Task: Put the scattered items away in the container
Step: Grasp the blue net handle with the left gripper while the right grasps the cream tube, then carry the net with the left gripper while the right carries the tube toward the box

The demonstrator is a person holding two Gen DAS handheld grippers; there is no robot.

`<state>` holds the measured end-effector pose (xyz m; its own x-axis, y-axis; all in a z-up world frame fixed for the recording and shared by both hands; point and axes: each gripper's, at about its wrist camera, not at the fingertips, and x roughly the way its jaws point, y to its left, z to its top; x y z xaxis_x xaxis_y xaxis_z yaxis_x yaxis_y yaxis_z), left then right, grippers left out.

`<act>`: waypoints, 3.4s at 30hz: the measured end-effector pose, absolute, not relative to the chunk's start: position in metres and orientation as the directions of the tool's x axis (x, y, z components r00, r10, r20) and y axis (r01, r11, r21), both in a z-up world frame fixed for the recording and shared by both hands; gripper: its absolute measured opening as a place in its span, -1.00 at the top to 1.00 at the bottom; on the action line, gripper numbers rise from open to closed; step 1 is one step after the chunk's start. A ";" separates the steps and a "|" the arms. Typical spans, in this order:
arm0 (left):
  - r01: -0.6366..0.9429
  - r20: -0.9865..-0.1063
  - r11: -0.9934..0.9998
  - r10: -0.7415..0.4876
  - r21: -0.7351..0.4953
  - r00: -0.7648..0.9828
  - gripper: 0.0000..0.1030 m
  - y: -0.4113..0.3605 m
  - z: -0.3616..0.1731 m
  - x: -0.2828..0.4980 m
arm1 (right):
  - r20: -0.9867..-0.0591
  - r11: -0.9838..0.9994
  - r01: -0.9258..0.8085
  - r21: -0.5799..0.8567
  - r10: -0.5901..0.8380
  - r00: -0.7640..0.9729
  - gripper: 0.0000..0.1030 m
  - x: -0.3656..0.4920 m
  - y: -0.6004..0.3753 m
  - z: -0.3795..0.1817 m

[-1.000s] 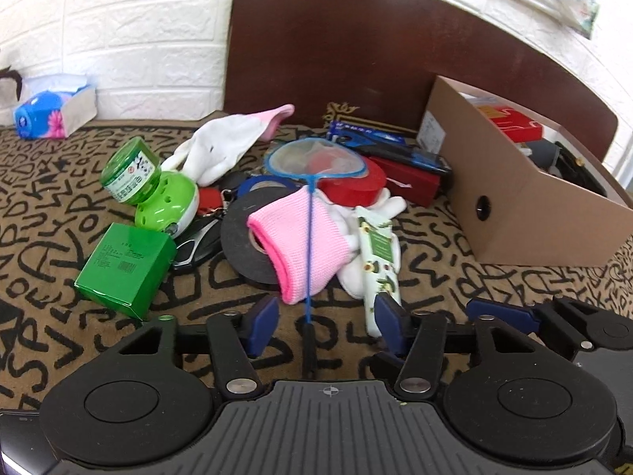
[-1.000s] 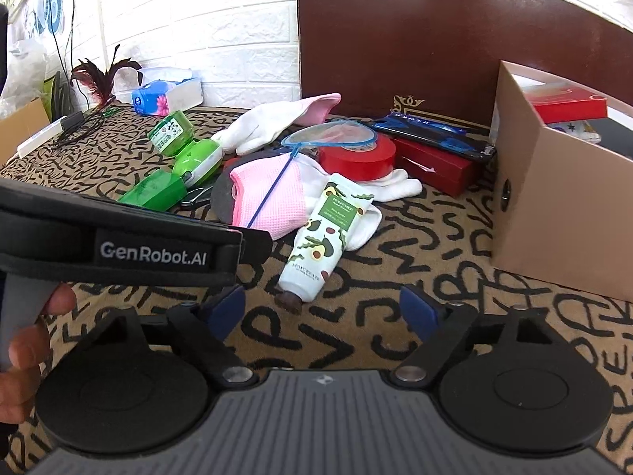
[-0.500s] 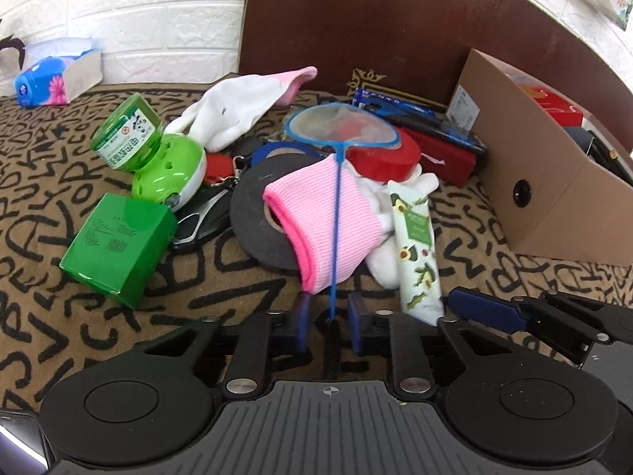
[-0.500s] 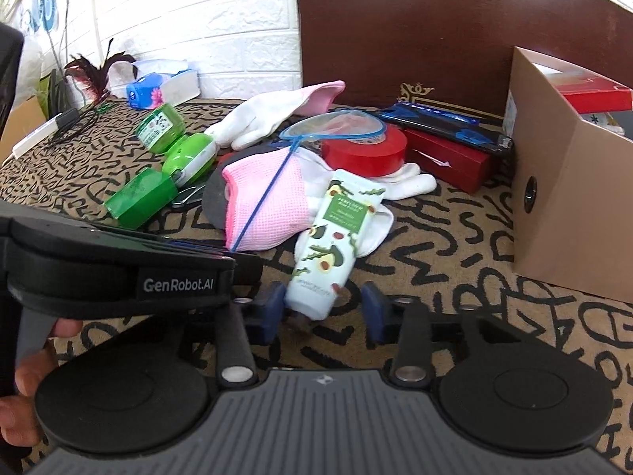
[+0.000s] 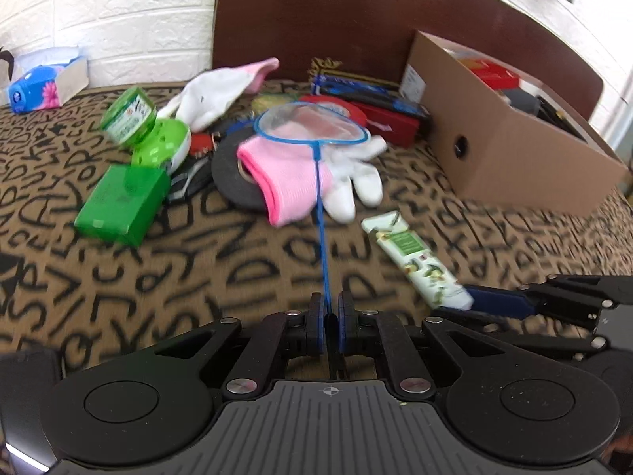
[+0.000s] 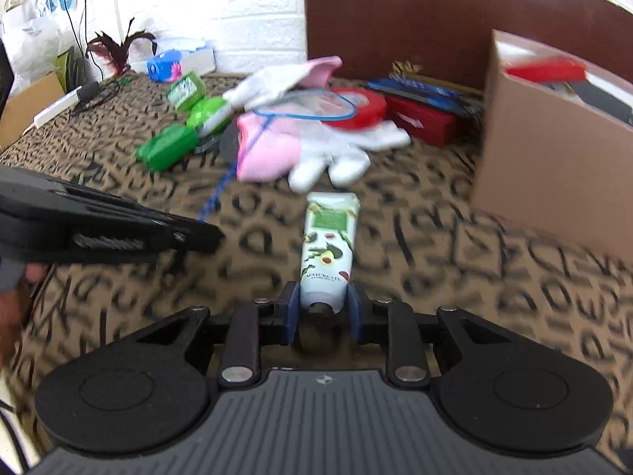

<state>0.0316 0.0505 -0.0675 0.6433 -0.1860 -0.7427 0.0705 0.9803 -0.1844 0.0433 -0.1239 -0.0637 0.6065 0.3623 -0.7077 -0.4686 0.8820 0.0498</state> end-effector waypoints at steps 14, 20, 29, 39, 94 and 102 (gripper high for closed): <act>0.123 -0.770 0.982 -0.186 -0.140 0.610 0.22 0.025 -0.072 -0.001 | -0.723 0.887 -0.458 0.050 0.349 0.596 0.13 0.008 -0.145 -0.061; 0.135 -0.763 0.984 -0.176 -0.117 0.622 0.12 0.015 -0.071 0.025 | -0.717 0.889 -0.456 0.039 0.343 0.607 0.07 0.016 -0.140 -0.061; 0.134 -0.771 0.985 -0.171 -0.111 0.614 0.69 0.012 -0.073 0.045 | -0.718 0.887 -0.460 0.043 0.347 0.603 0.07 0.027 -0.138 -0.064; 0.134 -0.773 0.988 -0.144 -0.077 0.617 0.92 0.011 -0.073 0.043 | -0.714 0.871 -0.490 0.016 0.354 0.605 0.31 0.030 -0.131 -0.067; 0.387 -0.446 0.919 -0.379 -0.077 0.811 1.00 -0.109 0.117 0.082 | -0.390 0.959 -0.280 0.053 0.278 0.878 0.33 0.053 -0.268 0.070; 0.441 -0.435 0.893 -0.434 -0.092 0.789 1.00 -0.155 0.124 0.125 | -0.402 0.982 -0.186 0.040 0.186 0.896 0.33 0.098 -0.312 0.074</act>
